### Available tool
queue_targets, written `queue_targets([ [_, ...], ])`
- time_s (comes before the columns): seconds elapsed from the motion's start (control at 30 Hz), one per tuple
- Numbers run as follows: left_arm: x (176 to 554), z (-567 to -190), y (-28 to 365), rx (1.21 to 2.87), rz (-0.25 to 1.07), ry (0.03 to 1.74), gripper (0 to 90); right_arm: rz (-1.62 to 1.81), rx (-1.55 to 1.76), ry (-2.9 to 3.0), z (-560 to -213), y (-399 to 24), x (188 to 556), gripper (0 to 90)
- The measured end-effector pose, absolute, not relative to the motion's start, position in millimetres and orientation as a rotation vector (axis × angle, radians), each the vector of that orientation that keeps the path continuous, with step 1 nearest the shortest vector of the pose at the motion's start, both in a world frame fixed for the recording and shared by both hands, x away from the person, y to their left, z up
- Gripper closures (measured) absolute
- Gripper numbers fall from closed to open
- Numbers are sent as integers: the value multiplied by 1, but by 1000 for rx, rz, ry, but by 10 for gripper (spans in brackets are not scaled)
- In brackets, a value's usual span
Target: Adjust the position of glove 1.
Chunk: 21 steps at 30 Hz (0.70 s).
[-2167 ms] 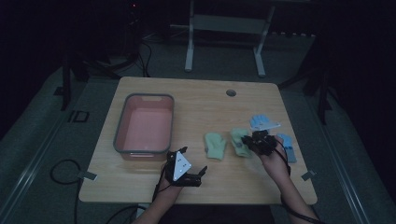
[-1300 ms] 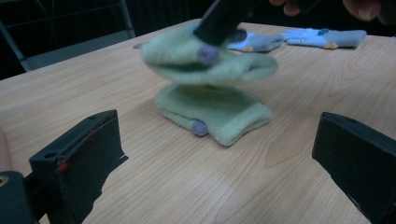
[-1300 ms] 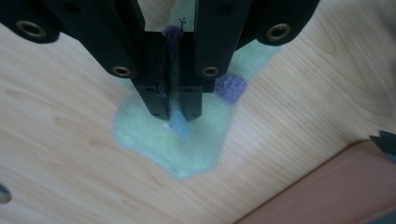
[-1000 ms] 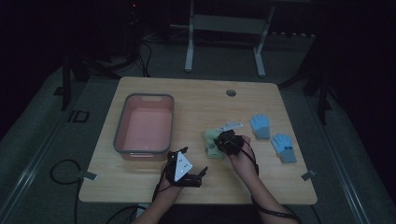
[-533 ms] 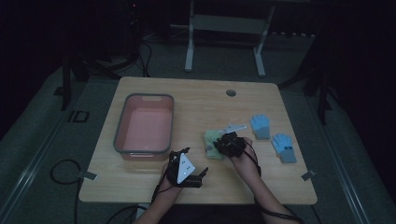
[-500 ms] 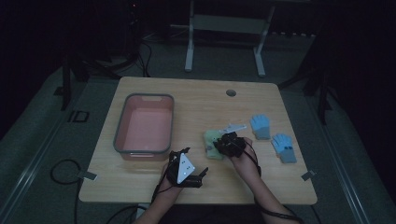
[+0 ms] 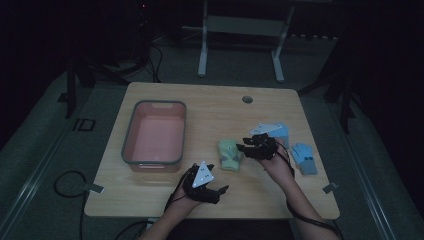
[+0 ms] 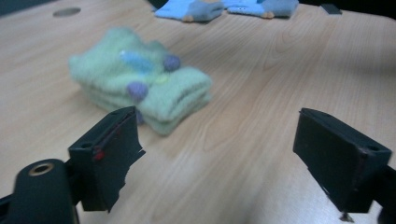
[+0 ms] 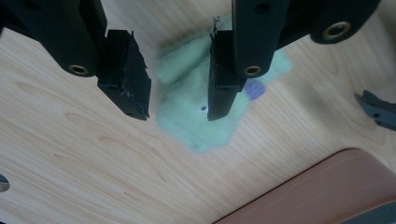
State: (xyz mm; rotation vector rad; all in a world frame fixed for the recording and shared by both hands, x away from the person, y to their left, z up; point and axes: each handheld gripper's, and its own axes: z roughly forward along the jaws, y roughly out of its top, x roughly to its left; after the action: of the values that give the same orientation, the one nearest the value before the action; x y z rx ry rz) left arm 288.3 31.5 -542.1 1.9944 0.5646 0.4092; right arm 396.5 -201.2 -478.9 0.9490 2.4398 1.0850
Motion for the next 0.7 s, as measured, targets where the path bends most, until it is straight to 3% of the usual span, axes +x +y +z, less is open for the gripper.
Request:
queue_targets([
  [0.17, 309, -535, 19, 2041, 381, 465, 273, 1141, 977, 2440, -479, -199, 415, 528],
  [0.43, 338, -538, -2, 2239, 499, 301, 404, 1139, 1025, 2499, -491, -185, 441, 448],
  [0.7, 350, -548, -7, 2282, 525, 241, 435, 1149, 1138, 2555, -516, -181, 456, 385],
])
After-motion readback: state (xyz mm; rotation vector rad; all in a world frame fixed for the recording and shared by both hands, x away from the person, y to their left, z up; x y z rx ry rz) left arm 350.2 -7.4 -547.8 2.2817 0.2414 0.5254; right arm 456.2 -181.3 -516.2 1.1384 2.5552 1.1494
